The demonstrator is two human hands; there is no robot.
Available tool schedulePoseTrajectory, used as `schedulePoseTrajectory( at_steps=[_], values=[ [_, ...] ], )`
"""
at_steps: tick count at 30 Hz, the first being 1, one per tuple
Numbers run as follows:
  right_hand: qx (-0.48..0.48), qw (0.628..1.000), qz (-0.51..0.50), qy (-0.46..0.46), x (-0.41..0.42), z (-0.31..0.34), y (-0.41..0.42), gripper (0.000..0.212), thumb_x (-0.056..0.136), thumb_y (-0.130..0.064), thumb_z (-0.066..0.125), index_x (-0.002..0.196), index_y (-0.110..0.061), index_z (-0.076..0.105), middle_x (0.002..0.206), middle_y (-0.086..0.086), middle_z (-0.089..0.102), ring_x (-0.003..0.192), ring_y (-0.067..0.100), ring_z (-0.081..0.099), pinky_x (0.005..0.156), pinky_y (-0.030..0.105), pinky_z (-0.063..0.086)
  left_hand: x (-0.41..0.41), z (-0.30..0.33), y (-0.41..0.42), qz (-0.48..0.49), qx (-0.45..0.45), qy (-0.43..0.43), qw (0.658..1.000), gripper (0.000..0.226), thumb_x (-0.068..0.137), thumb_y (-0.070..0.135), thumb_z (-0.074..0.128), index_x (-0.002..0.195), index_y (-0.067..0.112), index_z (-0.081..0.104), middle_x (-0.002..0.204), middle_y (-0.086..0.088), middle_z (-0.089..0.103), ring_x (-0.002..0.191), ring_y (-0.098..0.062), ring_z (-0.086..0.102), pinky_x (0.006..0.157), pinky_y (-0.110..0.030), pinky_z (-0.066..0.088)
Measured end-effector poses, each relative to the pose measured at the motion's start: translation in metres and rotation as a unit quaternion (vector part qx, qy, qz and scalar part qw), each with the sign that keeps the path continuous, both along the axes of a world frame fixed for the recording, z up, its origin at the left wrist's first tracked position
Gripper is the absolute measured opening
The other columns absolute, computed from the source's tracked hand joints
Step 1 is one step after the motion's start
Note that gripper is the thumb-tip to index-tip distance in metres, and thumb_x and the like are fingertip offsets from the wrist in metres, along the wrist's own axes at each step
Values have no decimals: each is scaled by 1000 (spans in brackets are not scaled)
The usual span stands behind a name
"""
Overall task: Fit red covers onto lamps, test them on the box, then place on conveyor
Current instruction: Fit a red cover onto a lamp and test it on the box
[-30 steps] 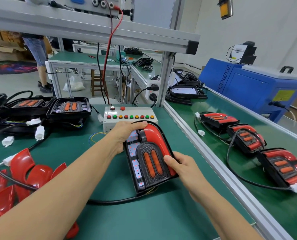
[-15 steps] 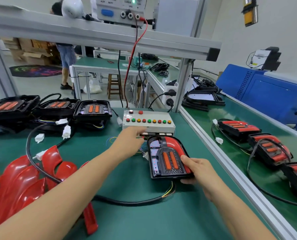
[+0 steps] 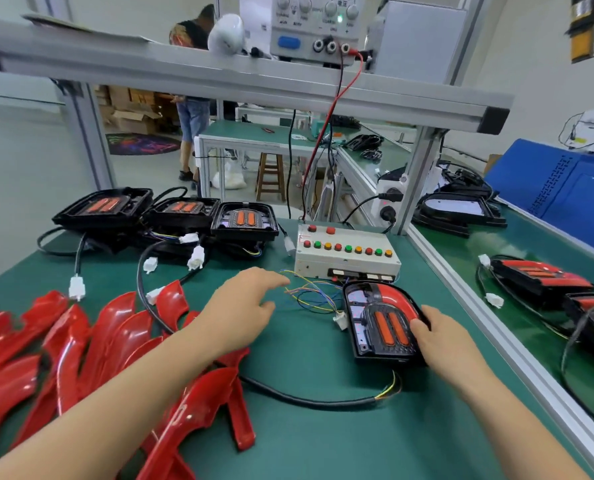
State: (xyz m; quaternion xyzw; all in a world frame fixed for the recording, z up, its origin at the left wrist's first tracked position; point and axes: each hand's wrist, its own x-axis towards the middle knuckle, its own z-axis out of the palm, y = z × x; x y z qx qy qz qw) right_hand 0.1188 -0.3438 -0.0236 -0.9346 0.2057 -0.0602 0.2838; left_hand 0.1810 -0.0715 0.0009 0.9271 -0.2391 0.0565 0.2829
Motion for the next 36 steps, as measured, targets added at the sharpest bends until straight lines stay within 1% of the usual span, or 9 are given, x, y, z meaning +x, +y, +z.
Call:
schedulePoseTrajectory(
  at_steps=[4, 7, 10, 15, 20, 26, 30, 34, 36],
  values=[
    [-92, 995, 21, 8, 2, 1, 8, 18, 101, -15, 35, 96, -8, 51, 94, 9, 59, 87, 29, 56, 76, 36, 44, -11, 1, 29, 43, 0, -23, 999, 45, 89, 4, 53, 129, 23, 58, 136, 8, 53, 129, -10, 41, 105, -19, 27],
    [-200, 979, 36, 18, 4, 1, 19, 29, 101, -18, 32, 121, -11, 52, 126, 8, 56, 115, 29, 53, 97, 40, 40, -20, 3, 52, 104, -24, -41, 993, 40, 88, 2, 53, 122, 21, 64, 125, 6, 61, 121, -12, 47, 101, -22, 32],
    [-253, 966, 55, 16, 7, 5, 34, 39, 103, -23, 28, 140, -20, 41, 151, -2, 36, 139, 17, 32, 114, 45, 22, -29, 7, 73, 157, -41, -51, 985, 36, 88, 3, 54, 116, 21, 67, 116, 5, 65, 112, -15, 52, 97, -28, 37],
    [-250, 962, 108, 11, 18, 12, 69, 42, 103, -26, 29, 144, -26, 36, 155, -9, 30, 143, 10, 24, 116, 45, 15, -34, 15, 115, 241, -20, -98, 965, 31, 85, 6, 57, 108, 23, 71, 110, 8, 68, 108, -18, 56, 93, -33, 41],
    [-163, 953, 252, -48, 14, 17, 129, 41, 104, -34, 32, 145, -37, 32, 152, -21, 30, 143, 1, 18, 117, 44, -4, -20, 16, 166, 364, 52, -92, 925, 32, 85, 12, 59, 112, 26, 69, 115, 1, 68, 109, -26, 55, 91, -39, 41],
    [-154, 896, 409, -77, 10, 14, 195, 42, 104, -38, 28, 147, -41, 28, 151, -25, 28, 144, -2, 9, 112, 48, -21, 4, 0, 201, 446, 195, 14, 874, 42, 88, 22, 53, 130, 27, 55, 126, -6, 61, 120, -29, 48, 95, -37, 36],
    [-134, 885, 438, -86, 8, 10, 213, 41, 104, -38, 32, 144, -37, 34, 146, -22, 33, 143, 1, 12, 111, 49, -23, 14, -12, 208, 457, 245, 69, 852, 35, 90, 26, 46, 124, 25, 54, 125, -7, 60, 119, -26, 51, 95, -35, 34],
    [-127, 885, 438, -88, 5, 7, 213, 38, 103, -37, 34, 140, -36, 40, 142, -21, 36, 140, 2, 15, 111, 49, -22, 18, -22, 209, 460, 220, 81, 856, 18, 88, 23, 48, 104, 25, 56, 112, -5, 64, 108, -25, 58, 88, -33, 34],
    [-132, 887, 435, -86, 4, 6, 212, 37, 103, -37, 34, 139, -35, 42, 141, -20, 36, 139, 2, 16, 111, 49, -22, 20, -24, 209, 464, 203, 66, 860, 20, 85, 21, 54, 105, 25, 58, 108, -5, 66, 104, -26, 60, 80, -31, 35]
  ],
)
